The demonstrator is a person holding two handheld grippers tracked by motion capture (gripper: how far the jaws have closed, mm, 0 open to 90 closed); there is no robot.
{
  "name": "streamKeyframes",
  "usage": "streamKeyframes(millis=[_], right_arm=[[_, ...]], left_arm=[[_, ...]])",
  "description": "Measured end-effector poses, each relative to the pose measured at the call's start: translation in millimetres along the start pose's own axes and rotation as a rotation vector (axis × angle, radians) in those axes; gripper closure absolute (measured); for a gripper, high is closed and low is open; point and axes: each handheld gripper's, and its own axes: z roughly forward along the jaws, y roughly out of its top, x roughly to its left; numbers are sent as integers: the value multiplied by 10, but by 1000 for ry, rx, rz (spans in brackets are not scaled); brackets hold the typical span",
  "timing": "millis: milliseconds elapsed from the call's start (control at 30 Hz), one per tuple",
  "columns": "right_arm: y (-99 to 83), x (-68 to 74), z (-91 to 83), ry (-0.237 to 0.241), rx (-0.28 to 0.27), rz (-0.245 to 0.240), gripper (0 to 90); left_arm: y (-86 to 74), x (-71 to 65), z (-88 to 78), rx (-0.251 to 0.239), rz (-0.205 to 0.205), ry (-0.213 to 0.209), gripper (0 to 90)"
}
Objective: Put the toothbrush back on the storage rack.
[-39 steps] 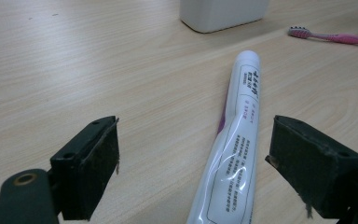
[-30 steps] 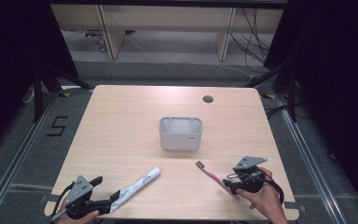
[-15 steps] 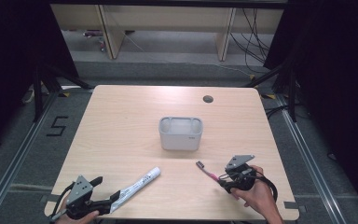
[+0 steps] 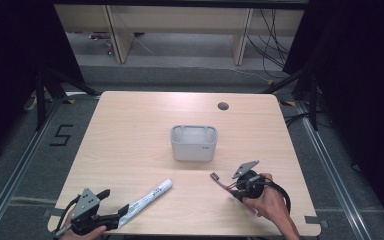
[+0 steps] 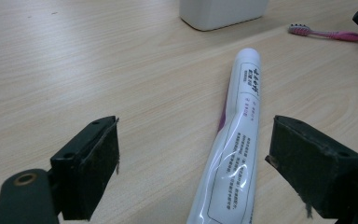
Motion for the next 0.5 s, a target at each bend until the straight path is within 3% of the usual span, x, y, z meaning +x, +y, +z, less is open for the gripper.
streamKeyframes(millis=[167,267,500], right_arm=[[73,1,27,10,28,-18,725],[123,17,50,-10,51,-33,753],[186,32,109,-9,98,-26,770]], left_arm=[[-1,7,1,5,7,-4,152],[-1,5,-5,8,7,2,152],[0,3,-5,2,2,1,152]])
